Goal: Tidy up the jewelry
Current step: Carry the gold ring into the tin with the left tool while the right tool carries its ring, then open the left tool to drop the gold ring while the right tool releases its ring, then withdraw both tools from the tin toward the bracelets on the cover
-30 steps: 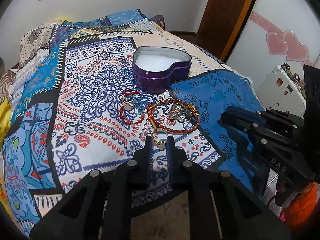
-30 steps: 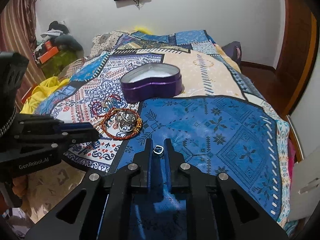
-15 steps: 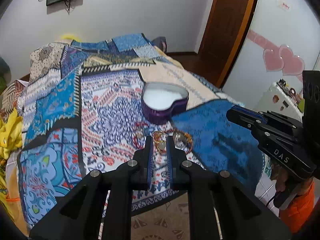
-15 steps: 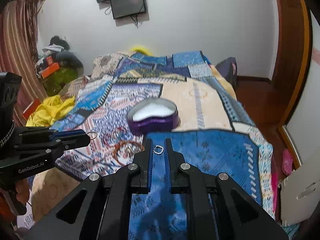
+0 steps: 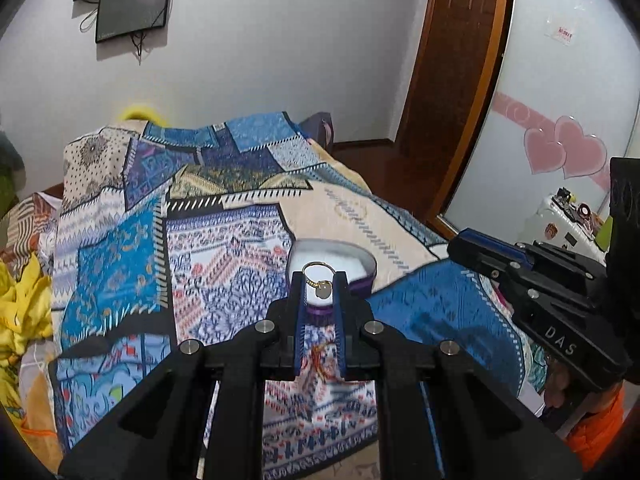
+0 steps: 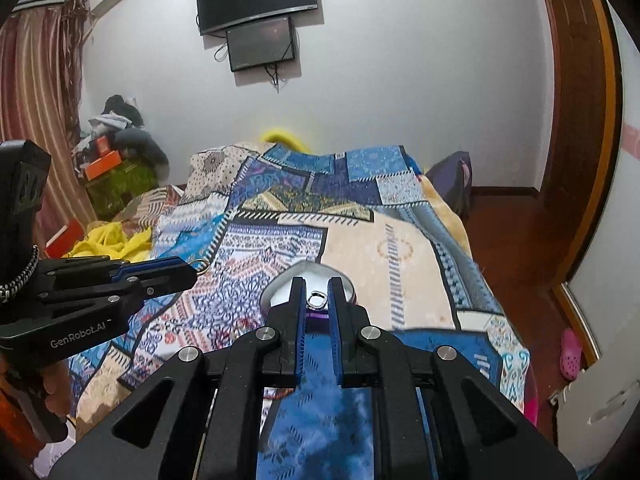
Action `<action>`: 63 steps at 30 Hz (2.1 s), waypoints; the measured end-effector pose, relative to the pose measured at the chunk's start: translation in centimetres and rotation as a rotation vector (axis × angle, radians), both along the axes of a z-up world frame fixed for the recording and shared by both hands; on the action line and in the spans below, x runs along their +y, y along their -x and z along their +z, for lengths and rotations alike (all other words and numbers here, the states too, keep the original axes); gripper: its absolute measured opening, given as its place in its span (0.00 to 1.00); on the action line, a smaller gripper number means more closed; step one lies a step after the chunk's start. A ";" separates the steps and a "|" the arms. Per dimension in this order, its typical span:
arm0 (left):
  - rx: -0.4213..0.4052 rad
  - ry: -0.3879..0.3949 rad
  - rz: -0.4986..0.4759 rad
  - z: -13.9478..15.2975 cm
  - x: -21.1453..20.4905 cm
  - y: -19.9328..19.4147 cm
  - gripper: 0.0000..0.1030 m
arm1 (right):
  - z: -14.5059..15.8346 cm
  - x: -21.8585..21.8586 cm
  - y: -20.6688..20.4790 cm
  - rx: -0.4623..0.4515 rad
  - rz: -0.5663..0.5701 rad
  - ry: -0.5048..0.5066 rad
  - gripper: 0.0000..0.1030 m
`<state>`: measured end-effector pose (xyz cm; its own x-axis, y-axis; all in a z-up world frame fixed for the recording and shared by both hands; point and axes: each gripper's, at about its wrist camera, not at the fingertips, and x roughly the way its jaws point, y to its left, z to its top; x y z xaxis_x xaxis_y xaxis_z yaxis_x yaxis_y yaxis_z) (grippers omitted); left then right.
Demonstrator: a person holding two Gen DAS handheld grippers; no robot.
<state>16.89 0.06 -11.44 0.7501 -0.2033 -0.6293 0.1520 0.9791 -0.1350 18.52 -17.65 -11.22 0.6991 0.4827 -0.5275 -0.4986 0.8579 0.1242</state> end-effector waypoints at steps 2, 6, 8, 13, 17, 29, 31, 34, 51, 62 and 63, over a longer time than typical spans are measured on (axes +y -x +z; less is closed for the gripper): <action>-0.003 0.001 -0.004 0.0 -0.1 -0.6 0.11 | 0.0 0.1 -0.4 -0.004 0.004 0.000 0.09; 0.004 0.004 -0.009 -0.4 -0.2 -1.9 0.11 | -0.4 0.6 -1.2 -0.001 0.010 0.002 0.09; 0.013 0.006 -0.011 -0.8 -0.3 -2.6 0.11 | -0.6 0.8 -1.7 0.003 0.012 0.004 0.09; 0.043 0.024 -0.018 -1.9 -0.3 -4.4 0.11 | -1.3 1.2 -3.0 0.028 0.015 -0.003 0.09; 0.069 0.034 -0.024 -3.0 -0.3 -5.7 0.11 | -2.0 1.5 -3.9 0.045 0.021 0.007 0.09; 0.144 0.030 -0.061 -5.5 -0.6 -9.0 0.11 | -4.2 2.5 -7.3 0.140 0.108 0.048 0.09; 0.154 0.026 -0.066 -6.0 -0.6 -9.4 0.11 | -4.6 2.7 -7.7 0.155 0.120 0.060 0.09; 0.168 0.026 -0.070 -6.5 -0.6 -9.7 0.11 | -5.3 3.1 -8.2 0.179 0.142 0.085 0.09; 0.187 0.010 -0.083 -7.0 -0.6 -10.0 0.11 | -6.3 3.3 -9.2 0.261 0.179 0.103 0.10; 0.127 -0.017 -0.055 -4.0 -0.3 -7.4 0.17 | -3.6 2.2 -7.7 0.212 0.148 0.086 0.19; 0.115 -0.021 -0.048 -3.5 -0.1 -7.0 0.19 | -3.2 1.9 -7.5 0.207 0.142 0.079 0.19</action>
